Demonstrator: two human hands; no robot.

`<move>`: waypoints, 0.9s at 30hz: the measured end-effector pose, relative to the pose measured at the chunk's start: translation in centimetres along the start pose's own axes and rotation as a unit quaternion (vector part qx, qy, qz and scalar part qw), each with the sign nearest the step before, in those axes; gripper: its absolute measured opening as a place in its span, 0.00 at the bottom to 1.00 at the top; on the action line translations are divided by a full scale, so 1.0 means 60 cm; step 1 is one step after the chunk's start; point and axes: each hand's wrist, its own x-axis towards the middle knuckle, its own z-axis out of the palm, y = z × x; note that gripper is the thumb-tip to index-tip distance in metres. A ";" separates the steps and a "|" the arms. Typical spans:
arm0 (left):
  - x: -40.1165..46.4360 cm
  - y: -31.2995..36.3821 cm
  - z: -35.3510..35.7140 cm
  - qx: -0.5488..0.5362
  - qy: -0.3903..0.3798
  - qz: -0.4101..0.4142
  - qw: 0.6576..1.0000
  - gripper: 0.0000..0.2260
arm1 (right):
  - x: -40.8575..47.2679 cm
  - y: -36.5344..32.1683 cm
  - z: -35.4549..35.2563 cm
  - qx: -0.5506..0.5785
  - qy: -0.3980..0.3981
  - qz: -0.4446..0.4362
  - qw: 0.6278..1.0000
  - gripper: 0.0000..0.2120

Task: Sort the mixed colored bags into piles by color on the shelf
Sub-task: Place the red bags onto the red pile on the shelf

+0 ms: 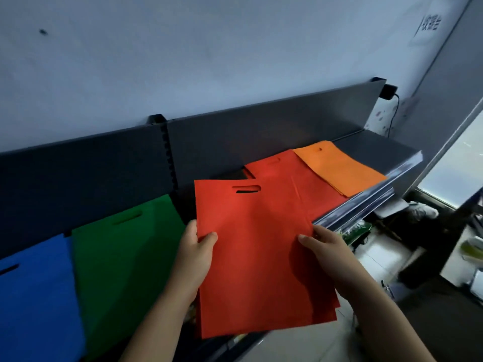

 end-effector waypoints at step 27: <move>0.380 0.050 0.362 0.137 0.011 -0.087 0.987 0.19 | 0.543 -0.044 -0.254 -0.201 0.003 -0.030 0.979 0.12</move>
